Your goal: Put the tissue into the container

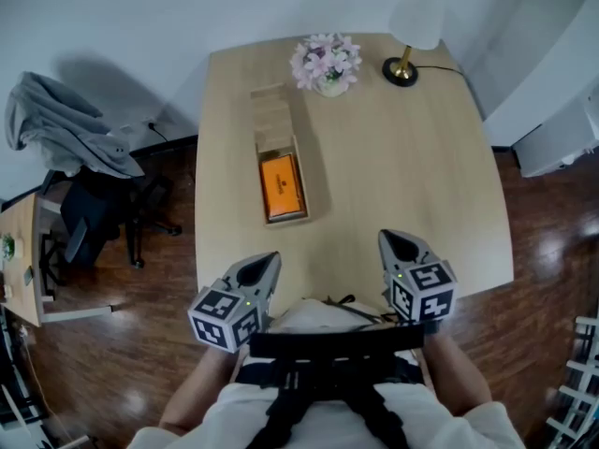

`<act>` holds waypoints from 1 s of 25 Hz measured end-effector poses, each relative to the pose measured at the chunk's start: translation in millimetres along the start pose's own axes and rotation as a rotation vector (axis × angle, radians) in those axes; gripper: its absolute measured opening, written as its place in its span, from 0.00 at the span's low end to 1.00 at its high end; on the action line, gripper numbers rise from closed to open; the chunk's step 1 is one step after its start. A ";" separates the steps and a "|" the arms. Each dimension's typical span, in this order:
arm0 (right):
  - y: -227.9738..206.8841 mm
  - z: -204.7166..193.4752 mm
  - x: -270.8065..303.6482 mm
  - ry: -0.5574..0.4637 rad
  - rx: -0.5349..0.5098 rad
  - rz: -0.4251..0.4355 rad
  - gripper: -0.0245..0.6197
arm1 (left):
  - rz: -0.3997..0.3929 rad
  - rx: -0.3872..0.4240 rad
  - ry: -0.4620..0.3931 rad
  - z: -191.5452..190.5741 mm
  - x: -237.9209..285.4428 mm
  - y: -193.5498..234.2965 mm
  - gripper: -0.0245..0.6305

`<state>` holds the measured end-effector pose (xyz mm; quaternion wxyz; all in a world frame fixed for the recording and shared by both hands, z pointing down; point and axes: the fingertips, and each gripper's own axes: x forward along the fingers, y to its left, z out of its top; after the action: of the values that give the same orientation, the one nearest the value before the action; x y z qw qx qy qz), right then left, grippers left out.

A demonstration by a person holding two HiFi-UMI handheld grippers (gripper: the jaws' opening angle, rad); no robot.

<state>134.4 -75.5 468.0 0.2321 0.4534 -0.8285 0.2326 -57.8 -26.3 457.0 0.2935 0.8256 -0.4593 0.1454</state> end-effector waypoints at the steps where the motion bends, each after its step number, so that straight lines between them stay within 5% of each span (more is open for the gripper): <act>1: 2.2 1.2 -0.3 0.001 0.008 0.011 0.04 | -0.003 0.016 -0.001 1.1 0.3 -3.5 0.04; 16: 20.9 25.2 -8.3 -0.040 0.049 0.074 0.04 | -0.075 0.089 0.040 -7.9 8.5 -25.1 0.04; 25: 25.9 35.1 -10.5 -0.060 -0.014 0.076 0.04 | -0.072 0.082 0.046 -6.2 6.5 -27.6 0.04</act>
<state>111.2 -77.1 429.7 0.2015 0.4270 -0.8531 0.2220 -30.8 -15.6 455.5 0.2749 0.8495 -0.4160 0.1722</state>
